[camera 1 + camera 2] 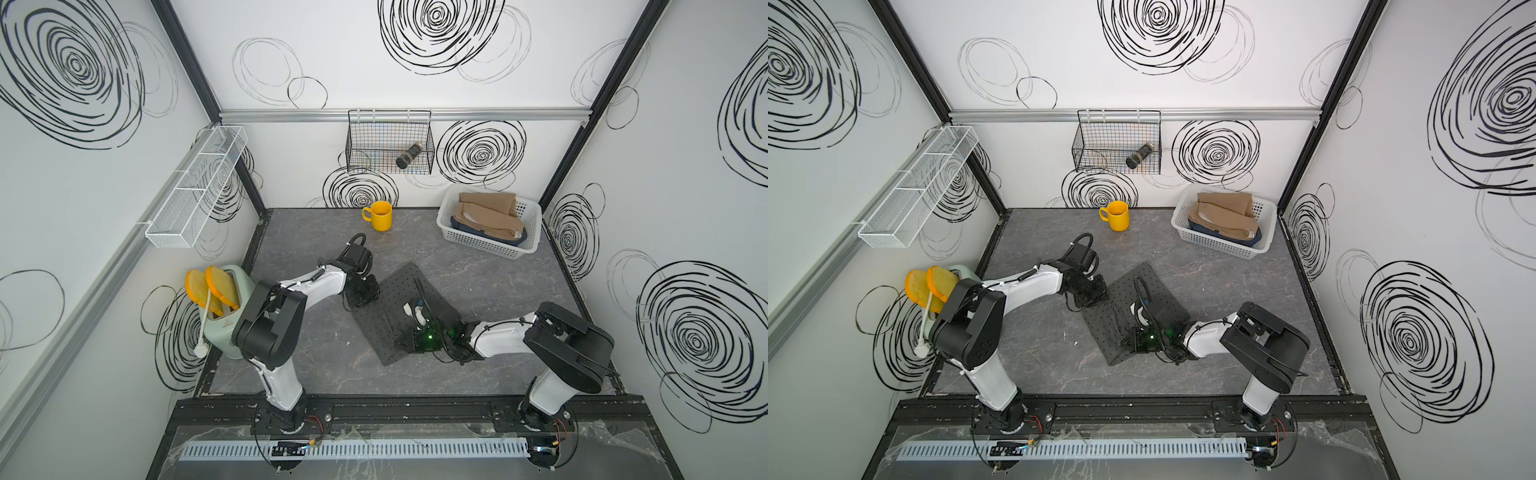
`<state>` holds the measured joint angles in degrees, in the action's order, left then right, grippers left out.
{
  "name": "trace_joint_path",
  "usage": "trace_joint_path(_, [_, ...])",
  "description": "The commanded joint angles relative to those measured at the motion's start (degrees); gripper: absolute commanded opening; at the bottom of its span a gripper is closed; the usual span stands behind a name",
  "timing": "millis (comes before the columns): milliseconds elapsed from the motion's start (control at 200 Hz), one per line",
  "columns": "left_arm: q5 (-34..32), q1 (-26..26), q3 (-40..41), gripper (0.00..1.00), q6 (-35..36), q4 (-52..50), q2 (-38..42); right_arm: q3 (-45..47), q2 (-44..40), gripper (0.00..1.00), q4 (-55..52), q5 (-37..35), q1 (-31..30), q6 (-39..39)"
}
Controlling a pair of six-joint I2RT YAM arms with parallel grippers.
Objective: Roll up the skirts
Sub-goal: Roll the skirt at the center of the board.
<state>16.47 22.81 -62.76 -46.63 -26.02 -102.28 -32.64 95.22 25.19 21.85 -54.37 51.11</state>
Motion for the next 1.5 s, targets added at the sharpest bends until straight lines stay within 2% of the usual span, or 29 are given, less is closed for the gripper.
trace_joint_path(0, [-4.0, 1.6, -2.5, 0.26, 0.6, 0.2, -2.3, -0.5, 1.3, 0.00, -9.3, 0.0, -1.3, -0.7])
trace_joint_path(30, [-4.8, 2.1, -2.7, 0.27, 0.5, 0.0, -2.8, -0.6, 1.1, 0.00, -9.8, -0.5, -1.4, -0.7])
trace_joint_path(105, [-6.0, 2.9, -2.7, 0.28, 0.2, 0.0, -3.7, -0.5, -0.8, 0.24, -11.6, -1.9, -1.5, -1.4])
trace_joint_path(185, [-8.6, 4.2, -2.9, 0.29, 0.8, -0.7, -3.7, 1.1, -6.2, 0.43, -12.5, -5.0, -1.5, -2.0])
trace_joint_path(225, [-9.4, 4.7, -2.7, 0.29, 1.0, -0.9, -3.6, 1.8, -9.8, 0.48, -13.6, -6.9, -1.3, -2.4])
trace_joint_path(270, [-9.7, 5.1, -2.4, 0.29, 1.1, -0.9, -3.5, 2.0, -13.8, 0.49, -15.7, -8.7, -0.8, -3.4])
trace_joint_path(310, [-9.6, 5.5, -2.3, 0.29, 1.2, -0.7, -3.4, 1.6, -17.1, 0.48, -17.4, -9.5, -0.1, -4.4])
trace_joint_path(395, [-10.0, 6.2, -2.7, 0.29, 1.3, -1.3, -3.2, 0.1, -22.4, 0.35, -19.4, -9.1, 2.3, -6.2])
trace_joint_path(475, [-9.8, 6.7, -3.3, 0.33, 1.2, -1.7, -2.9, -0.4, -23.8, 0.23, -14.3, -6.3, 3.8, -8.0])
trace_joint_path(560, [-8.7, 6.8, -4.0, 0.36, 1.0, -2.1, -2.7, -4.0, -19.3, 0.12, -11.2, -1.9, 4.2, -7.4])
trace_joint_path(680, [-6.6, 6.3, -4.8, 0.37, 0.9, -2.8, -2.4, -13.3, -6.4, 0.01, -16.6, 2.1, 4.3, -6.9])
trace_joint_path(806, [-5.1, 5.3, -4.5, 0.39, 0.9, -3.1, -2.0, -13.6, 2.7, 0.00, -8.5, 6.1, 4.6, -4.4])
trace_joint_path(951, [-3.8, 4.2, -4.3, 0.42, 1.4, -4.0, -1.4, -12.9, 6.6, 0.00, -9.4, 2.8, 6.4, -4.7])
trace_joint_path(1041, [-3.6, 2.9, -4.6, 0.46, 1.6, -4.9, -0.2, -12.3, 9.0, 0.00, -9.1, 4.1, 7.4, -4.9])
trace_joint_path(1176, [-1.4, 0.8, -6.4, 0.61, 1.9, -7.1, 2.4, -10.4, 11.3, 0.00, -7.1, 4.1, 7.3, -4.4])
trace_joint_path(1261, [-2.3, -1.3, -6.7, 0.71, 2.7, -9.4, 6.8, -9.9, 12.4, 0.00, -6.5, 4.3, 7.4, -3.6])
trace_joint_path(1411, [-1.4, -5.5, 1.8, 0.76, 3.4, -9.3, 17.0, -8.9, 13.1, 0.00, -5.4, 5.6, 7.8, -2.9])
trace_joint_path(1496, [3.2, -5.7, 9.1, 0.77, 5.1, -6.7, 20.9, -8.2, 13.2, 0.00, -4.4, 6.9, 8.6, -2.2])
